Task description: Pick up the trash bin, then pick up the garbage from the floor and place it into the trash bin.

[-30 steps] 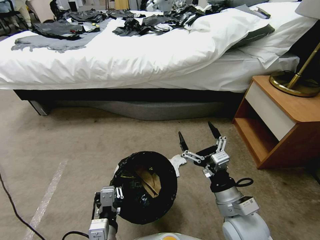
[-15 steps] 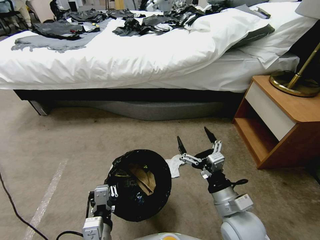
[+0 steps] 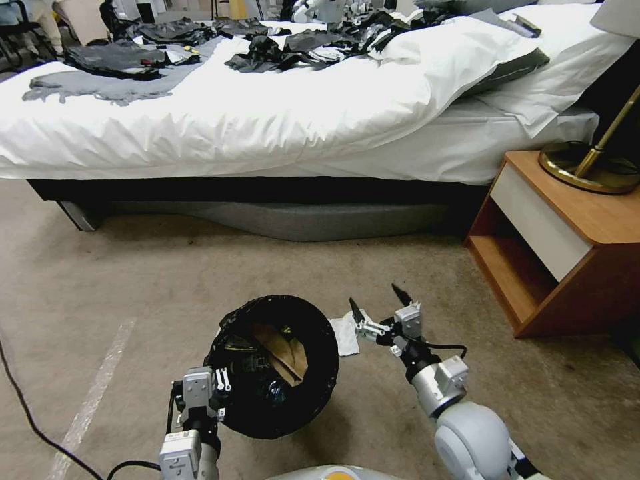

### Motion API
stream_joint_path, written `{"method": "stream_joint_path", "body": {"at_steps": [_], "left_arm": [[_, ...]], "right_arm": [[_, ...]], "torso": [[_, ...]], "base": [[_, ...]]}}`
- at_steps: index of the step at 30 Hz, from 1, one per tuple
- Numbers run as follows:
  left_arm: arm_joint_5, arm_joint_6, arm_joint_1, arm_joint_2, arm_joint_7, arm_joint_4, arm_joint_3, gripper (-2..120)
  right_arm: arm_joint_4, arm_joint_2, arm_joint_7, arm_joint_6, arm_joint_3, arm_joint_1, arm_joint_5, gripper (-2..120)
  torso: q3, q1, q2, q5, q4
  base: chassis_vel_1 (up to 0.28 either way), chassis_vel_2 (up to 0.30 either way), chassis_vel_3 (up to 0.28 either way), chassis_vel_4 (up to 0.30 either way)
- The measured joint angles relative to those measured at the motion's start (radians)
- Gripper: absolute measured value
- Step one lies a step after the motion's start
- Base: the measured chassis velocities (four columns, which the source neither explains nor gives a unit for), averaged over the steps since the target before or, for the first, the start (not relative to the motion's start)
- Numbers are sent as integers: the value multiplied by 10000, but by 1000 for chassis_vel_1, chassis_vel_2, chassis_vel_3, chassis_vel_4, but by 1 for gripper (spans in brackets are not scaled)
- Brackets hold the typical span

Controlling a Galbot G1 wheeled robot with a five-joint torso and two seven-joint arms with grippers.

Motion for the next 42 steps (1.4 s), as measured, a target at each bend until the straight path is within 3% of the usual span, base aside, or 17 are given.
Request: {"method": "stream_joint_path", "body": {"at_steps": [6, 9, 17, 28, 35, 42], "left_arm": [[-89, 85, -108, -21, -23, 7, -100, 1], [-106, 112, -165, -75, -62, 44, -142, 1], [-98, 159, -253, -142, -80, 154, -90, 1], [14, 160, -255, -178, -89, 223, 26, 1], [17, 133, -155, -182, -105, 189, 7, 1], [19, 99, -127, -184, -125, 193, 31, 1]], "right_arm": [[-1276, -111, -57, -670, -946, 1349, 476, 100], [-2632, 389, -82, -907, -1634, 2364, 541, 100], [-4764, 1232, -715, -672, -1957, 3314, 262, 100], [-6017, 1734, -1441, -49, -1939, 3730, -42, 100], [-7063, 2266, -1551, 789, -1861, 3791, -1433, 100], [-7362, 2319, -1500, 1088, -1857, 3680, -2112, 100]], "torso": [[-1, 0, -1, -3, -1], [0, 0, -1, -4, 1], [0, 0, -1, -2, 2], [0, 1, -1, -3, 0], [0, 1, -1, 0, 1], [0, 0, -1, -3, 0]], "base": [[0, 0, 0, 0], [0, 0, 0, 0], [0, 0, 0, 0], [0, 0, 0, 0], [0, 0, 0, 0], [0, 0, 0, 0]]}}
